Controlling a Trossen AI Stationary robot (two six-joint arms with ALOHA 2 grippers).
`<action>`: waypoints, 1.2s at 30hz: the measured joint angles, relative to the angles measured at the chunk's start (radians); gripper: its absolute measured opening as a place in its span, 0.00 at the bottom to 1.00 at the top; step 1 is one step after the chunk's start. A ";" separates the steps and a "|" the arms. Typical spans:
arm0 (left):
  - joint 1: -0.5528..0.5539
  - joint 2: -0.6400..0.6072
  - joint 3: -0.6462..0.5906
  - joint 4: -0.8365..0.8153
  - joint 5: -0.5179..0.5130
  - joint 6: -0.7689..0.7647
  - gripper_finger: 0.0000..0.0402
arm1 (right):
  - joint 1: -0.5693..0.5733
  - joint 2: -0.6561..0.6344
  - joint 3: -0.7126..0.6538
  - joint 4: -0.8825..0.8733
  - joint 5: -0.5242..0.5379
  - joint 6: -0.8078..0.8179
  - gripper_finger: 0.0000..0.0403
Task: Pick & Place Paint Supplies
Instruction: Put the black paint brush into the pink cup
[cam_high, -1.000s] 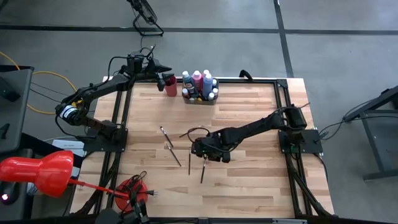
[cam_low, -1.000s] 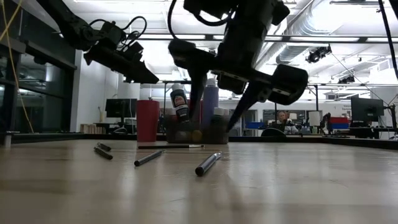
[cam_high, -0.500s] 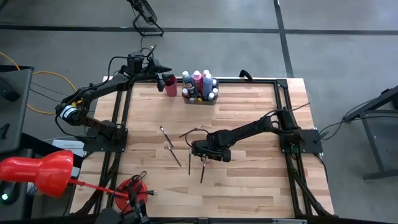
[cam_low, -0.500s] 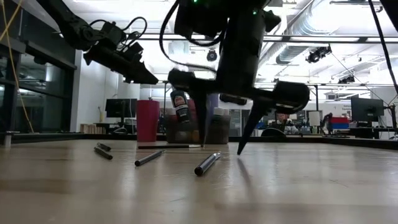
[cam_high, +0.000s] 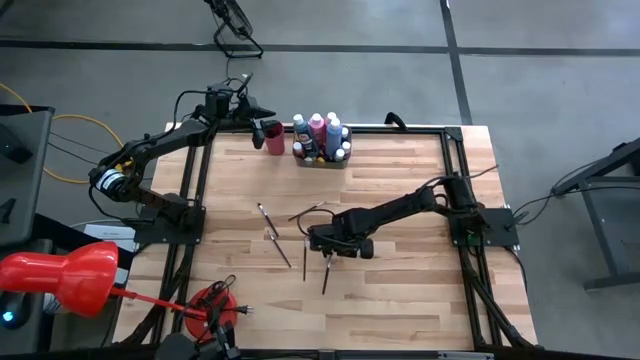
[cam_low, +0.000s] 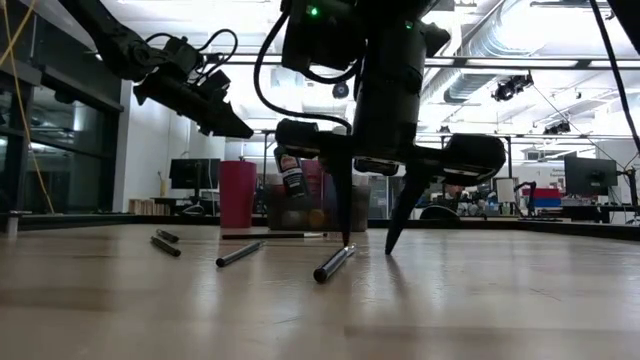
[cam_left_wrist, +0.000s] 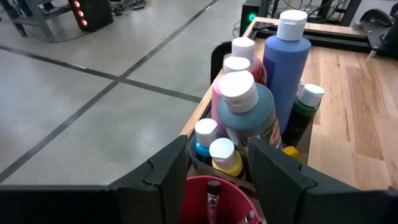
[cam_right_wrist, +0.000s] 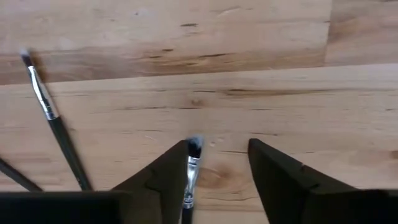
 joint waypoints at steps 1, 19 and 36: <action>0.000 0.000 0.000 0.001 0.000 0.000 0.41 | 0.000 0.000 -0.001 -0.001 0.000 -0.001 0.37; 0.000 0.000 0.000 0.001 0.000 0.000 0.41 | 0.001 0.002 -0.005 -0.018 -0.031 -0.028 0.08; 0.000 0.000 0.000 0.001 0.003 -0.007 0.41 | 0.002 -0.049 -0.006 -0.080 0.054 -0.079 0.01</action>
